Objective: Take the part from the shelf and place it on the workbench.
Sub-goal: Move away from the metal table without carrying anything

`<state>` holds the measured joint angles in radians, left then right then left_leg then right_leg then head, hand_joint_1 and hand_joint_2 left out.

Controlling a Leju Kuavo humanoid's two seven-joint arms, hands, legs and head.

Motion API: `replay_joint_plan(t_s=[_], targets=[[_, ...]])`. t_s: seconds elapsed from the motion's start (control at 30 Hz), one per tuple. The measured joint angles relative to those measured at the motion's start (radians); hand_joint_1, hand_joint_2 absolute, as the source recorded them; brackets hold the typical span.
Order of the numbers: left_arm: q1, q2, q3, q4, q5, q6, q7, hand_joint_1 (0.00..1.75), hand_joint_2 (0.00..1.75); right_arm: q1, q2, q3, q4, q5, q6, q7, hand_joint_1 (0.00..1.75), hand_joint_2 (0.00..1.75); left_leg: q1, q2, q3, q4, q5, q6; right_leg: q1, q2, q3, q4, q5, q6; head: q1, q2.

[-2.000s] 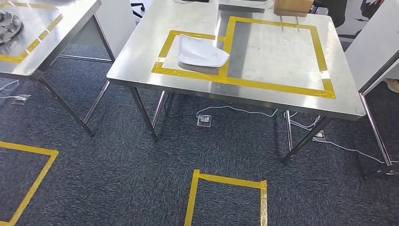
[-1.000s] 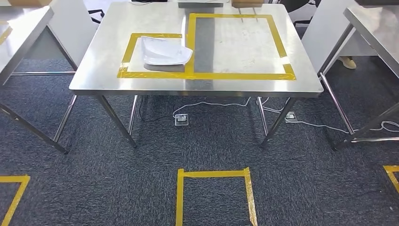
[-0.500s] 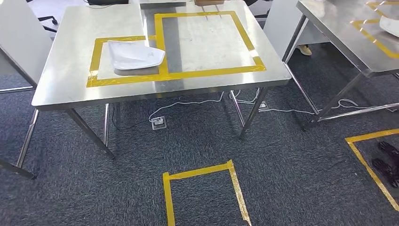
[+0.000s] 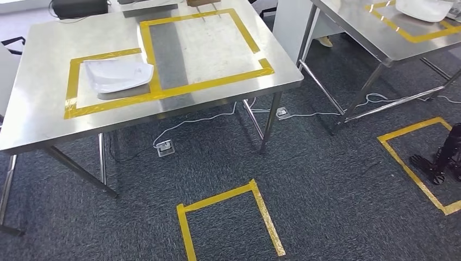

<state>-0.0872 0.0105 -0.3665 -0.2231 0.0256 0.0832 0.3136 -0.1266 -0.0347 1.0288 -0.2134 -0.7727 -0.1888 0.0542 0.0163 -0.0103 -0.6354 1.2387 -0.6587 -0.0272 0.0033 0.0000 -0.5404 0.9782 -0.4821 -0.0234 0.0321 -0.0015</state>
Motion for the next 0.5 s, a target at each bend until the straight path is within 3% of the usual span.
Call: replay_joint_plan(t_s=[0.03, 0.07, 0.1, 0.17, 0.23, 0.3, 0.33, 0.4, 0.43, 0.5], targets=[[0.002, 0.001, -0.001, 0.000, 0.000, 0.000, 0.000, 0.00, 0.00, 0.000, 0.001, 0.000, 0.000, -0.001, 0.000, 0.000, 0.00, 0.00, 0.001, 0.002, -0.022, 0.034, -0.001, -0.003, -0.001, 0.011, 0.000, 0.002, -0.001, 0.001, -0.006, 0.000], [0.003, 0.001, -0.001, 0.000, 0.000, 0.000, 0.000, 0.00, 0.00, 0.001, 0.002, 0.000, 0.000, -0.001, 0.000, 0.000, 0.00, 0.00, 0.002, 0.004, -0.027, 0.032, 0.019, -0.006, -0.002, 0.022, 0.001, 0.006, -0.004, 0.003, -0.010, 0.000], [0.004, 0.002, -0.002, 0.000, 0.000, 0.000, 0.001, 0.00, 0.00, 0.003, 0.003, 0.000, 0.000, -0.001, 0.000, 0.000, 0.00, 0.00, 0.005, 0.002, -0.014, -0.006, 0.055, -0.010, -0.004, 0.034, 0.001, 0.011, -0.007, 0.006, -0.014, 0.000], [0.005, 0.003, -0.003, 0.000, 0.000, 0.000, 0.000, 0.00, 0.00, 0.003, 0.004, 0.000, 0.000, -0.001, 0.000, 0.000, 0.00, 0.00, 0.014, -0.039, 0.035, -0.121, 0.116, -0.015, -0.007, 0.055, -0.004, 0.031, -0.019, 0.019, -0.026, 0.000], [0.005, 0.002, -0.005, 0.000, 0.001, 0.000, 0.000, 0.00, 0.00, 0.000, 0.004, 0.000, 0.000, -0.001, 0.000, 0.000, 0.00, 0.00, 0.019, -0.075, 0.061, -0.177, 0.126, -0.010, -0.009, 0.076, -0.015, 0.048, -0.027, 0.033, -0.033, 0.000], [0.006, 0.003, -0.005, 0.000, 0.001, 0.000, 0.000, 0.00, 0.00, 0.000, 0.004, 0.000, 0.000, -0.001, 0.000, 0.000, 0.00, 0.00, 0.018, -0.061, 0.063, -0.178, 0.122, 0.005, -0.012, 0.098, -0.023, 0.050, -0.027, 0.043, -0.030, 0.000], [0.006, 0.003, -0.005, 0.000, 0.001, 0.000, 0.000, 0.00, 0.00, 0.001, 0.004, 0.000, 0.000, -0.001, 0.000, 0.000, 0.00, 0.00, 0.018, -0.049, 0.064, -0.179, 0.122, 0.011, -0.013, 0.096, -0.027, 0.055, -0.030, 0.047, -0.027, 0.000], [0.006, 0.004, -0.006, 0.000, 0.002, 0.000, 0.000, 0.00, 0.00, 0.000, 0.004, 0.000, 0.000, -0.001, 0.000, 0.000, 0.00, 0.00, 0.020, -0.020, 0.066, -0.183, 0.123, 0.021, -0.012, 0.060, -0.056, 0.109, -0.062, 0.056, -0.016, 0.000], [0.007, 0.005, -0.006, 0.000, 0.002, 0.000, 0.000, 0.00, 0.00, -0.002, 0.005, 0.000, 0.000, -0.001, 0.000, 0.000, 0.00, 0.00, 0.019, -0.004, 0.067, -0.183, 0.121, 0.025, -0.011, 0.034, -0.084, 0.165, -0.090, 0.060, -0.008, 0.000], [0.008, 0.005, -0.006, 0.001, 0.002, 0.000, 0.000, 0.00, 0.00, -0.005, 0.006, 0.000, -0.001, -0.001, 0.000, 0.000, 0.00, 0.00, 0.016, 0.028, 0.068, -0.183, 0.117, 0.028, -0.013, 0.009, -0.148, 0.286, -0.138, 0.065, 0.006, 0.000]])
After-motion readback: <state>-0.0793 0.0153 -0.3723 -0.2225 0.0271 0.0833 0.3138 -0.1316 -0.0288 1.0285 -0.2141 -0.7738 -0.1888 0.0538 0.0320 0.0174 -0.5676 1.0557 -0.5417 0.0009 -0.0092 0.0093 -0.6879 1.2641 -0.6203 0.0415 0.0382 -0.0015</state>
